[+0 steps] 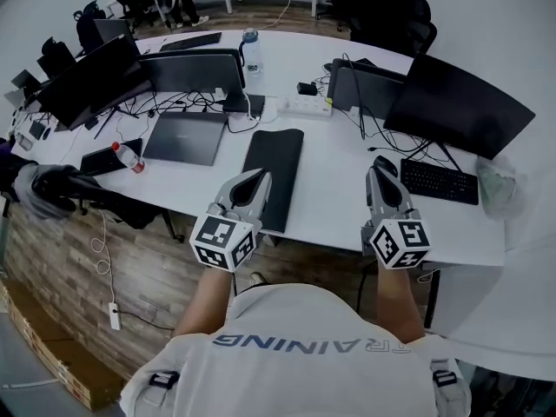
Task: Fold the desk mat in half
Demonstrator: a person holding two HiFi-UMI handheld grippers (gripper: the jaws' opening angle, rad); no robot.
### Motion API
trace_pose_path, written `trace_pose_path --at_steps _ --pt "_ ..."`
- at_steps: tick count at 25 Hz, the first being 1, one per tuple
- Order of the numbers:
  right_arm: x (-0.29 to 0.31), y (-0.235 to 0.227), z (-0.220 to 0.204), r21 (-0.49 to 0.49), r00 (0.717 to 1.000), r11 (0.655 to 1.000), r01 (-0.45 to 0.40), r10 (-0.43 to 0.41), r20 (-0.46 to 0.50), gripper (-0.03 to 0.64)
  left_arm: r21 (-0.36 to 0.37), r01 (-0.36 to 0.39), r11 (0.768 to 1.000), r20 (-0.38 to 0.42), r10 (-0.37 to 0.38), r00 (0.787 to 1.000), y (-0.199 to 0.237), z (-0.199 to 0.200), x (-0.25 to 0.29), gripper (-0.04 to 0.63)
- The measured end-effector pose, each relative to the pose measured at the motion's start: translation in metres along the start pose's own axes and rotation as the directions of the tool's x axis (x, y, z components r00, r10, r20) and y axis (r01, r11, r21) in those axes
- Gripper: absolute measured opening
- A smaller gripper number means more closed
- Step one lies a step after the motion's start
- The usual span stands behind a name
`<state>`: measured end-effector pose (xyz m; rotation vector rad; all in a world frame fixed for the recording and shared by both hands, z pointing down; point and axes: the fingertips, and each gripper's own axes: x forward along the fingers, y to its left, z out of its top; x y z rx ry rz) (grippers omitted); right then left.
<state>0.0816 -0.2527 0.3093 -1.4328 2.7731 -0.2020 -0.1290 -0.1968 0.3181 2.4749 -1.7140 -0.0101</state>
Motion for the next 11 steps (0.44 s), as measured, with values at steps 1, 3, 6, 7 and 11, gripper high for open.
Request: trace_pose_path --at_steps 1,3,6,7,11 --pt "0.0003 0.001 -0.0004 -0.001 1.0 1.0 -0.008 0.008 0.0 0.014 -0.003 -0.005 1.0 -0.002 0.005 1.0 -0.0001 -0.0011 -0.0016 0.002" --pt "0.0014 0.0034 -0.0007 -0.005 1.0 1.0 -0.025 0.025 0.0 0.014 -0.008 -0.015 1.0 -0.006 0.015 1.0 0.0001 -0.0022 -0.0039 0.002" --pt "0.0041 0.0073 -0.0003 -0.009 0.999 0.999 -0.047 0.047 0.003 0.014 -0.008 -0.024 1.0 -0.005 0.024 1.0 0.001 -0.0006 -0.0052 0.002" --pt "0.0044 0.0082 -0.0006 -0.009 0.999 0.999 -0.052 0.052 0.004 0.014 -0.009 -0.025 1.0 -0.002 0.025 1.0 0.0009 -0.0002 -0.0057 0.002" --pt "0.0033 0.0094 -0.0034 -0.007 0.998 0.998 -0.061 0.061 0.003 0.014 -0.009 -0.029 1.0 0.001 0.029 1.0 -0.0014 -0.0007 -0.0083 0.002"
